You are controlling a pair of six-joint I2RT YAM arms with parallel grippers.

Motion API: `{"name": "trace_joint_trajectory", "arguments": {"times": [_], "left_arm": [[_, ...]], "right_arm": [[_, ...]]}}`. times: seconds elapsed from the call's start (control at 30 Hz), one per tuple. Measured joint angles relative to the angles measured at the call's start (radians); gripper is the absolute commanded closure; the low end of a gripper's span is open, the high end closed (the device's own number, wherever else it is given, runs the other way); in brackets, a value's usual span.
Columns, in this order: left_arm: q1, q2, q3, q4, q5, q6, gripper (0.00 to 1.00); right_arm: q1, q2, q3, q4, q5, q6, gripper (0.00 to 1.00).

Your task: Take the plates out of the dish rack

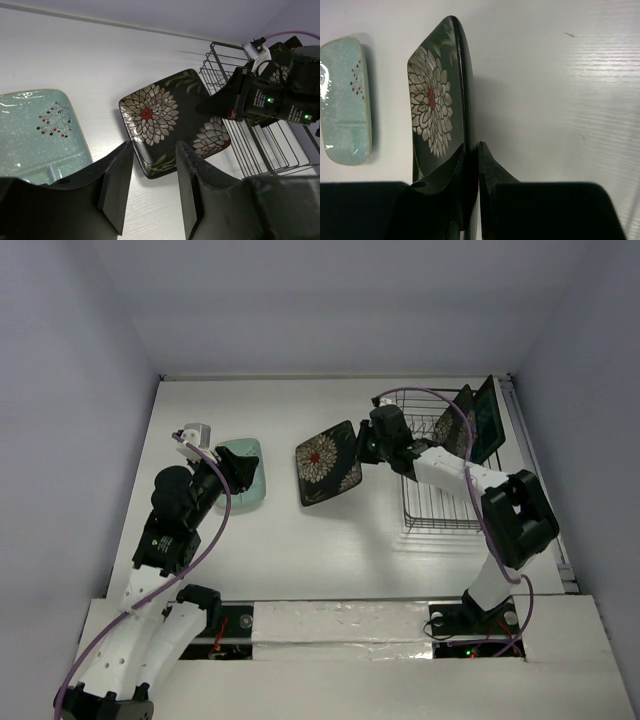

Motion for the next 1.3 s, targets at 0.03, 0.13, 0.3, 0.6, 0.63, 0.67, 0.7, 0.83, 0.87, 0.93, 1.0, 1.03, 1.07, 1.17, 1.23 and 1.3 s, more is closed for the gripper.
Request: {"name": "trace_joint_trajectory", "arguments": {"times": [0.03,0.13,0.3,0.6,0.63,0.67,0.7,0.83,0.87,0.93,1.0,1.03,1.07,1.17,1.23,1.3], "left_arm": [[0.0,0.0,0.0,0.0,0.0,0.0,0.64],[0.0,0.0,0.0,0.0,0.0,0.0,0.64],[0.0,0.0,0.0,0.0,0.0,0.0,0.64],[0.0,0.0,0.0,0.0,0.0,0.0,0.64],[0.0,0.0,0.0,0.0,0.0,0.0,0.64],[0.0,0.0,0.0,0.0,0.0,0.0,0.64],[0.0,0.0,0.0,0.0,0.0,0.0,0.64],[0.0,0.0,0.0,0.0,0.001,0.0,0.64],[0.0,0.0,0.0,0.0,0.001,0.0,0.64],[0.0,0.0,0.0,0.0,0.001,0.0,0.64],[0.0,0.0,0.0,0.0,0.001,0.0,0.64],[0.0,0.0,0.0,0.0,0.001,0.0,0.64],[0.0,0.0,0.0,0.0,0.001,0.0,0.64],[0.0,0.0,0.0,0.0,0.001,0.0,0.64],[0.0,0.0,0.0,0.0,0.001,0.0,0.64],[0.0,-0.002,0.0,0.0,0.001,0.0,0.64]], "right_arm": [[0.0,0.006,-0.017,0.029,-0.006,0.017,1.0],[-0.002,0.01,-0.07,0.101,-0.018,0.055,1.0],[-0.001,0.037,-0.137,0.182,-0.032,0.107,0.9],[0.001,0.078,-0.172,0.226,-0.035,0.117,0.48],[0.001,0.084,-0.172,0.22,-0.034,0.109,0.45],[0.001,0.089,-0.172,0.211,-0.031,0.101,0.43],[0.001,0.093,-0.171,0.201,-0.027,0.095,0.42],[0.001,0.112,-0.167,0.162,-0.007,0.063,0.28],[0.001,0.114,-0.164,0.151,-0.002,0.053,0.25],[0.001,0.115,-0.145,0.126,0.013,0.04,0.19],[0.005,0.115,-0.113,0.094,0.033,0.018,0.14],[0.006,0.114,-0.097,0.079,0.043,0.006,0.13],[0.008,0.111,-0.079,0.057,0.054,-0.008,0.13],[0.008,0.079,-0.032,-0.02,0.08,-0.055,0.24],[0.008,0.032,-0.006,-0.082,0.102,-0.096,0.79],[0.007,-0.032,0.031,-0.142,0.154,-0.128,1.0]]}}
